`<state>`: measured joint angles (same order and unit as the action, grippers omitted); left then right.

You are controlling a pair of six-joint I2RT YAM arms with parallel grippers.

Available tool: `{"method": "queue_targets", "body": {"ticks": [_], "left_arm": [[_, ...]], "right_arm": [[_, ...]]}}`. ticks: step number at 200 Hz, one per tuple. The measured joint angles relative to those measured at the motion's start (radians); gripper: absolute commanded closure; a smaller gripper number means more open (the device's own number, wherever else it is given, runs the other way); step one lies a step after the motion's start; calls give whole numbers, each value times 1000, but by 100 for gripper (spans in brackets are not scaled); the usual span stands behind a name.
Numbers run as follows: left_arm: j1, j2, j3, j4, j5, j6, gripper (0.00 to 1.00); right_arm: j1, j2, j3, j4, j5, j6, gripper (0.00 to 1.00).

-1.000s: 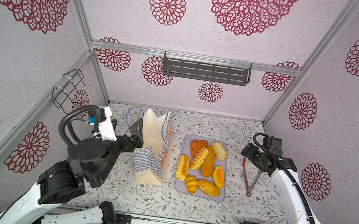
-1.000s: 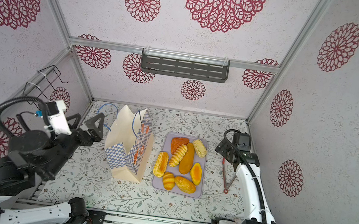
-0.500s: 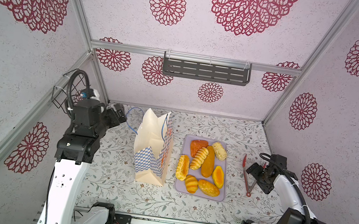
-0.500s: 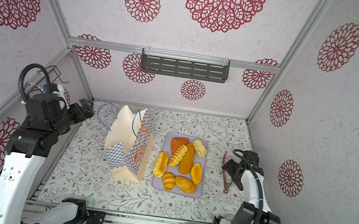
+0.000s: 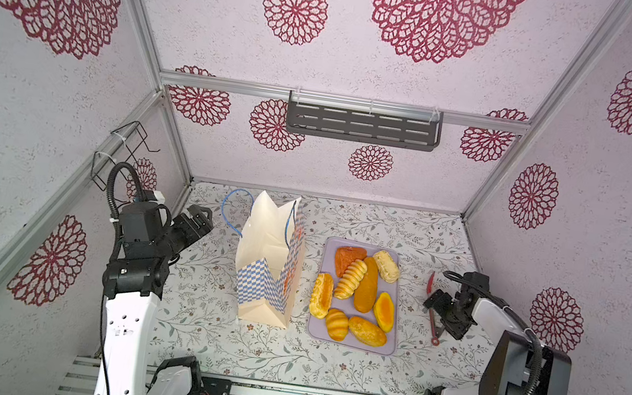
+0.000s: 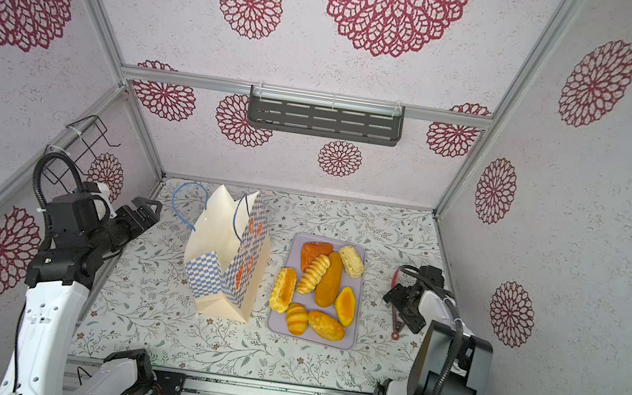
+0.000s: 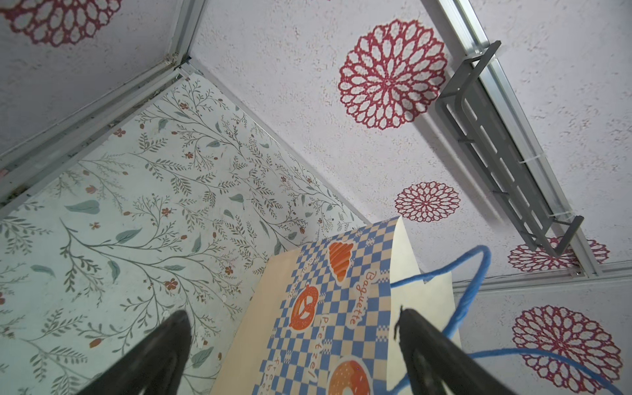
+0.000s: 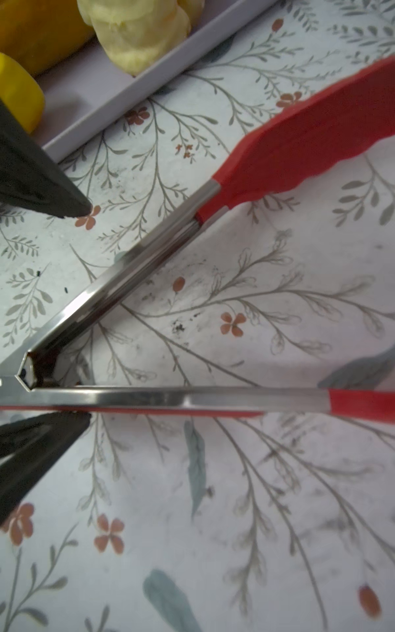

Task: Place the fake bread into the paper bag

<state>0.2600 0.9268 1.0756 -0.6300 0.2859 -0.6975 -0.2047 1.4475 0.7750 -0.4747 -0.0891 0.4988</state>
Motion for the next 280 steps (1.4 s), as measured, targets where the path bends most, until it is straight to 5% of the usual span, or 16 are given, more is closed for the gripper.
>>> {"method": "queue_targets", "body": {"ticks": [47,137,200,238,280], "left_arm": [[-30,-60,-27,-32,13,-10,3],[-383,-84,57,-88,-152,-18,3],[-411,-95,53,-89,-214,-22,3],[-411,-109,51,-89,-227,-22,3],[-411,-106,51,-91,-228,-21,3]], "right_arm": [[118,54,1,40,23,26,18],[174,145,111,18,142,63,13],[173,224,163,18,197,77,18],[173,239,170,24,227,89,26],[173,239,165,55,246,109,49]]}}
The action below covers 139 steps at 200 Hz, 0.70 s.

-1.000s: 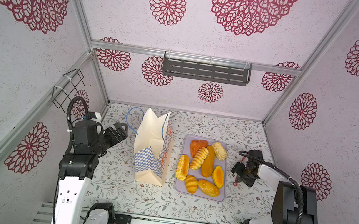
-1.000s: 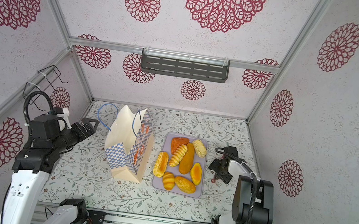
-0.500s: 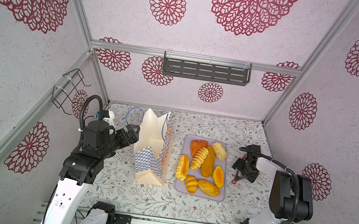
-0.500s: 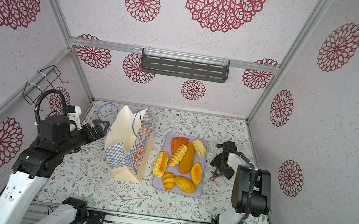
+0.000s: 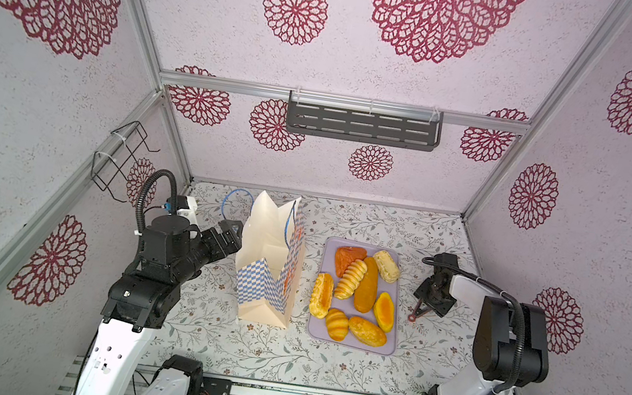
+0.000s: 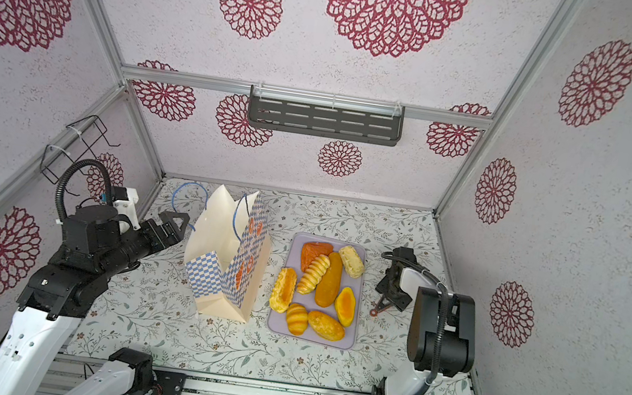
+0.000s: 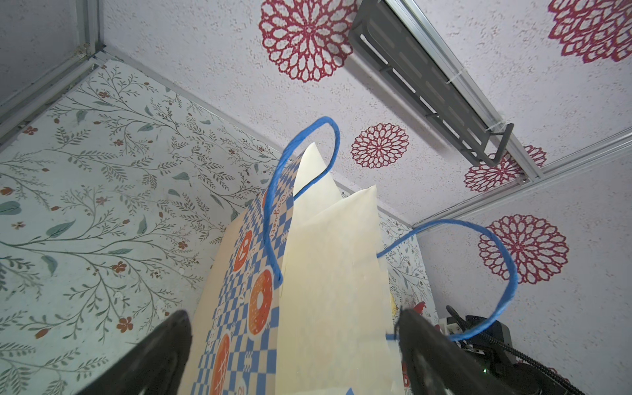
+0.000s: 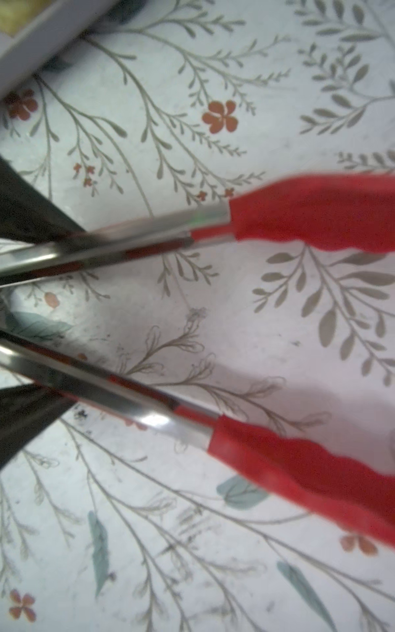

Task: Place the fake bread into the paper bag

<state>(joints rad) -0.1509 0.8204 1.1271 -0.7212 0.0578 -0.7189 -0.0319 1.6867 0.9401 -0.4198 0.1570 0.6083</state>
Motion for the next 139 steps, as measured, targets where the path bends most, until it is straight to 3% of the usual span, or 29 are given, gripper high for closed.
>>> {"method": "queue_targets", "body": {"ticks": [31,59,89,115,139], "left_arm": [[-11,53,72,-42,-6,16,3],[-62,116,180,-65,-17,42,3],[-177,190,286,-65,-23,64,3],[-296,273,354,-39,-8,69,3],[-383,364,389,42,63,64,3]], "right_arm": [[-1,-48,-35,18,1,-12,69],[-1,-157,-28,-3,4,-42,72],[-1,-287,32,-7,-23,-82,74],[-2,-396,77,9,-151,-98,74],[8,-439,129,84,-391,-78,73]]}}
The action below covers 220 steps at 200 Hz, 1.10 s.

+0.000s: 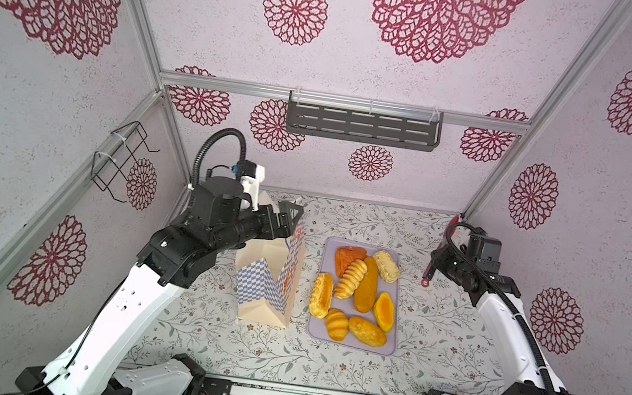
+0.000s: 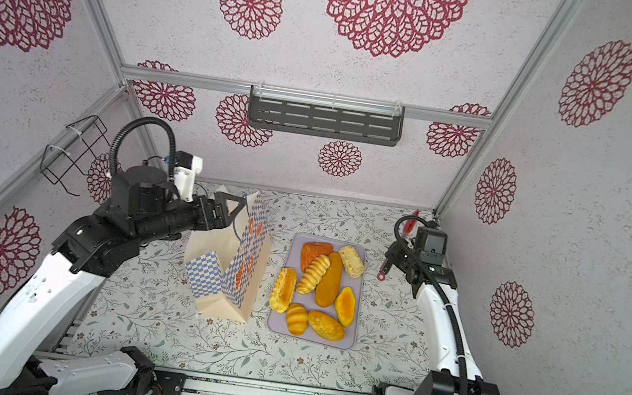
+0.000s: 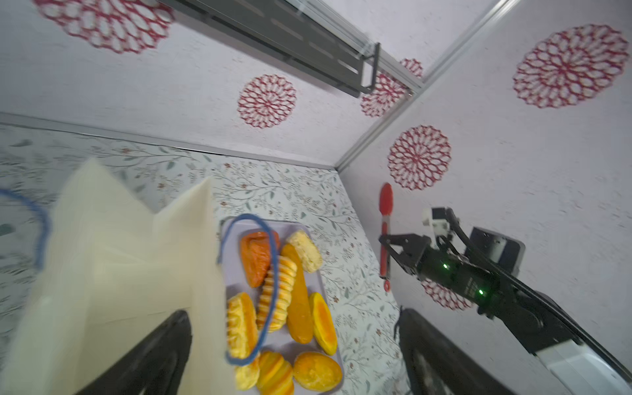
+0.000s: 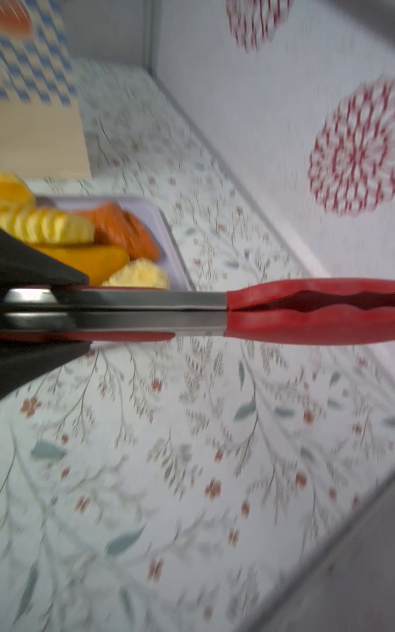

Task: Place the fake bread into the paper bag
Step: 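Lift the tongs upright with the right gripper while the left gripper reaches to grasp them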

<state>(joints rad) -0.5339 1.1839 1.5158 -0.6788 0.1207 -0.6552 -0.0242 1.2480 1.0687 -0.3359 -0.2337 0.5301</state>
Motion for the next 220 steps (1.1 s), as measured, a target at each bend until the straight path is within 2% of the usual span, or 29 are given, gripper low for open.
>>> {"method": "queue_targets", "body": {"ticks": [40,81,109,149,180,220], "left_arm": [[-82,168,41,150,114,-9,2],[-120,306,102,288,232,-31,1],[-122,365,139,376,294,-46,1],[-122,431,219,457,344,-52,2],[-122,449,237,505,370,-53,9],[-122,486,274,547,407,-62,25]], "right_arm": [[87,-2,14,325,-386,200,75],[164,26,21,724,-610,475,76],[195,64,30,969,-673,650,76],[241,115,32,1187,-717,824,76],[265,127,32,1297,-733,919,77],[286,127,32,1357,-741,958,78]]}}
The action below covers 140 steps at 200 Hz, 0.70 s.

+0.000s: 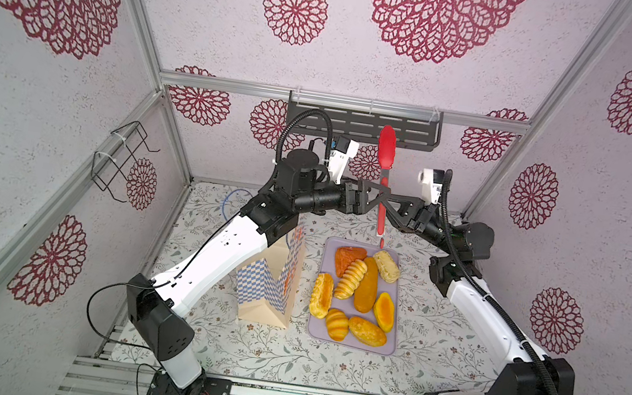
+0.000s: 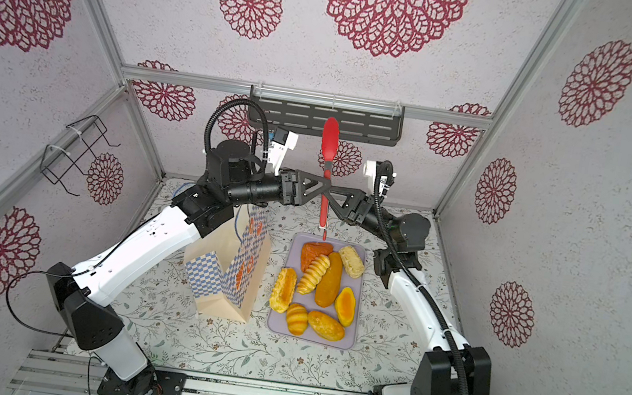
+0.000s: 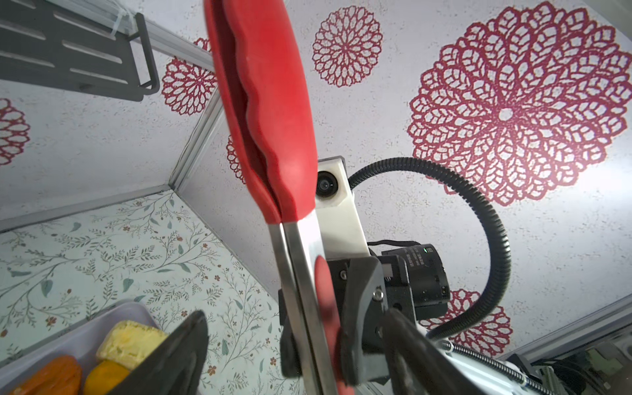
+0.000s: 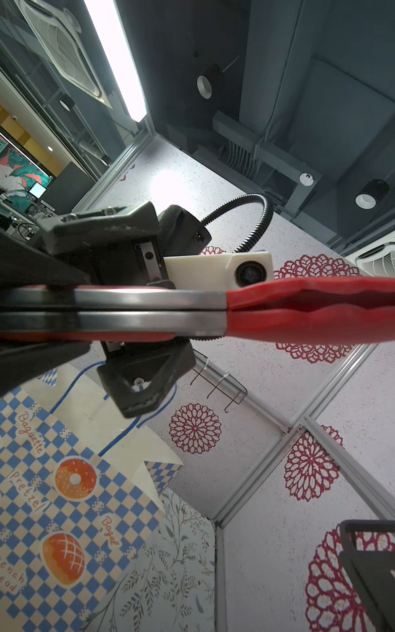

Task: Place the fake bread into the paper bag
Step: 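Lift the tongs upright with the right gripper while the left gripper reaches to grasp them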

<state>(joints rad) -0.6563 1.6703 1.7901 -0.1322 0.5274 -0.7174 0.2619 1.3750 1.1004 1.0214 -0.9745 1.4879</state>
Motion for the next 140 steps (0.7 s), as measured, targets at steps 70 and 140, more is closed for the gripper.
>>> {"method": "queue_targets", "body": {"ticks": [70,140], "left_arm": [[0,8,2,53,27,-28,45],[0,8,2,94,48,-58,55]], "right_arm": [[7,0,0,11,-8,10,78],[13,0,0,12,-33,18,79]]}}
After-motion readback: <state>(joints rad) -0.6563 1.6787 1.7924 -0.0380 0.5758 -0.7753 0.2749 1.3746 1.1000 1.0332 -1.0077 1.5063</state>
